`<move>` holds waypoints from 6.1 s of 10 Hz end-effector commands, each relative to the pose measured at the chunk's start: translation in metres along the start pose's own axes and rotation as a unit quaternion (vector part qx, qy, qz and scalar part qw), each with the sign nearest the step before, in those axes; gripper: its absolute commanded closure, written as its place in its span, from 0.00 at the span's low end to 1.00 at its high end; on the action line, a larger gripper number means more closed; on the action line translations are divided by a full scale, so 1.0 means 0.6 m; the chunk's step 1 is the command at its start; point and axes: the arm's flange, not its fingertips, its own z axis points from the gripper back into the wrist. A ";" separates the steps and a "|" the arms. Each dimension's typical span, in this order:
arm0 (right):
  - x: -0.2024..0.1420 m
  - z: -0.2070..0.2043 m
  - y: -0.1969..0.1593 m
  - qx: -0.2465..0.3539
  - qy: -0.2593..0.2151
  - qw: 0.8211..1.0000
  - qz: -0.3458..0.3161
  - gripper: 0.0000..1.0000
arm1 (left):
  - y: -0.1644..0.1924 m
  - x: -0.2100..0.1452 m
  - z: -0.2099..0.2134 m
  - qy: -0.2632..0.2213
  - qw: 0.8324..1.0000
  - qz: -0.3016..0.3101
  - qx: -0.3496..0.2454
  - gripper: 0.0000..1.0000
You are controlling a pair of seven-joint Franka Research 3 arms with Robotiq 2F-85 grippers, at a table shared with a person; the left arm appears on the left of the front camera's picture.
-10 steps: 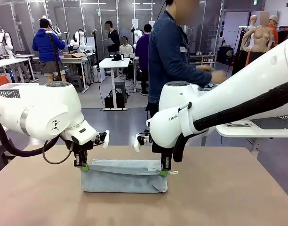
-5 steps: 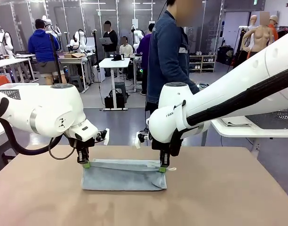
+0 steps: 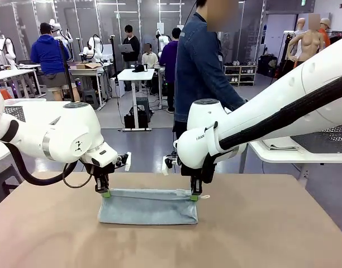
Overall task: Fold the towels and place them in the basket.
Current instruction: When a person lays out a Towel with hook on the table, fold it in half twice.
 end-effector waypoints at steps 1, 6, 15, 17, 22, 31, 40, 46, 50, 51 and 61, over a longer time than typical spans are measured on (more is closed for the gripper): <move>-0.018 -0.011 -0.022 0.001 0.012 1.000 0.018 0.96 | 0.023 -0.022 -0.007 -0.010 1.000 -0.011 0.003 0.96; -0.027 -0.028 -0.043 -0.018 0.015 0.999 0.035 0.96 | 0.052 -0.025 -0.029 -0.016 1.000 -0.016 0.009 0.96; -0.018 0.011 -0.047 -0.050 -0.024 0.997 0.060 0.27 | 0.061 -0.016 0.037 -0.029 0.998 -0.026 0.042 0.27; 0.022 0.063 -0.018 -0.050 -0.032 0.998 0.034 0.22 | 0.039 0.009 0.100 -0.045 0.999 -0.015 0.020 0.19; 0.063 0.243 0.079 -0.132 -0.027 0.981 -0.139 0.22 | -0.009 -0.007 0.266 -0.095 0.995 -0.001 0.008 0.19; -0.046 0.354 0.160 -0.076 -0.175 0.823 -0.535 0.22 | 0.020 -0.133 0.338 -0.295 0.950 0.007 -0.101 0.19; -0.133 0.345 0.158 -0.026 -0.213 0.768 -0.604 0.22 | 0.026 -0.278 0.335 -0.425 0.898 -0.006 -0.111 0.19; -0.133 0.345 0.158 -0.026 -0.213 0.768 -0.604 0.22 | 0.030 -0.274 0.336 -0.403 0.909 0.014 -0.108 0.19; -0.120 0.324 0.155 -0.001 -0.173 0.758 -0.629 0.22 | 0.030 -0.274 0.336 -0.403 0.909 0.014 -0.108 0.19; -0.111 0.304 0.149 0.006 -0.158 0.749 -0.643 0.22 | 0.030 -0.274 0.336 -0.403 0.909 0.014 -0.108 0.19; -0.063 0.130 0.123 0.045 -0.106 0.694 -0.711 0.22 | 0.029 -0.277 0.336 -0.405 0.908 0.010 -0.111 0.00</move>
